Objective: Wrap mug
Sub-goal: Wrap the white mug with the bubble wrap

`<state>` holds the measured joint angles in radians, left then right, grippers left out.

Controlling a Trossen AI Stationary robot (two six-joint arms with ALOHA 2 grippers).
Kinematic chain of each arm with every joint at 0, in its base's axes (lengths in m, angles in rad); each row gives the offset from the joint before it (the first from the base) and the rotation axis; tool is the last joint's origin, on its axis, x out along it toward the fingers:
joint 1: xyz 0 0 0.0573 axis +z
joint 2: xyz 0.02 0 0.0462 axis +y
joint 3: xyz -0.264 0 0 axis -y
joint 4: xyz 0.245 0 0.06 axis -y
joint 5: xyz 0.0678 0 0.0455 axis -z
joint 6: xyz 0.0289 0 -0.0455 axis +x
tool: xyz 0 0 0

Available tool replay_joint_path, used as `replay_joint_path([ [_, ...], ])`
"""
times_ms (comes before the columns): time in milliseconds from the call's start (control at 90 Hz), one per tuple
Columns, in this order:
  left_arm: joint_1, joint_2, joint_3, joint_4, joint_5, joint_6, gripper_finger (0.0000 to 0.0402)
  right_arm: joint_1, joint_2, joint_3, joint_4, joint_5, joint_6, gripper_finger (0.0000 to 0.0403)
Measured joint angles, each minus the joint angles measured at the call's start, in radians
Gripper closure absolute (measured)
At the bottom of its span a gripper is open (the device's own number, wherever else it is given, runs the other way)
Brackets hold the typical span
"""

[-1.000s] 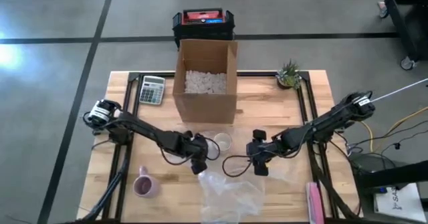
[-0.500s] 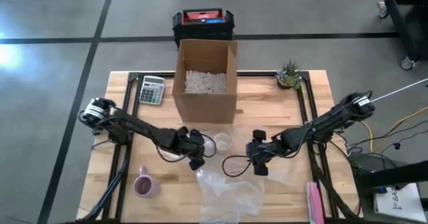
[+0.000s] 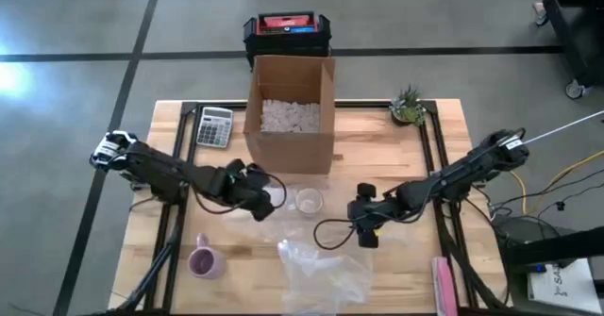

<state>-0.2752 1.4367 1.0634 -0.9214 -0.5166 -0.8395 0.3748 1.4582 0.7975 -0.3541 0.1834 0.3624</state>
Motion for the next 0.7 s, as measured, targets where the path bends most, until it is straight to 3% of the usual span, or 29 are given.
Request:
replay_joint_path([
  [367,0.002,0.047,-0.017,-0.025,0.004,-0.050,0.0401,0.003,-0.005,0.000,0.076,-0.007,-0.102,0.0188],
  [700,0.002,0.044,-0.016,0.027,0.009,-0.006,0.0401,-0.005,0.019,0.056,0.233,0.010,-0.406,0.0180],
])
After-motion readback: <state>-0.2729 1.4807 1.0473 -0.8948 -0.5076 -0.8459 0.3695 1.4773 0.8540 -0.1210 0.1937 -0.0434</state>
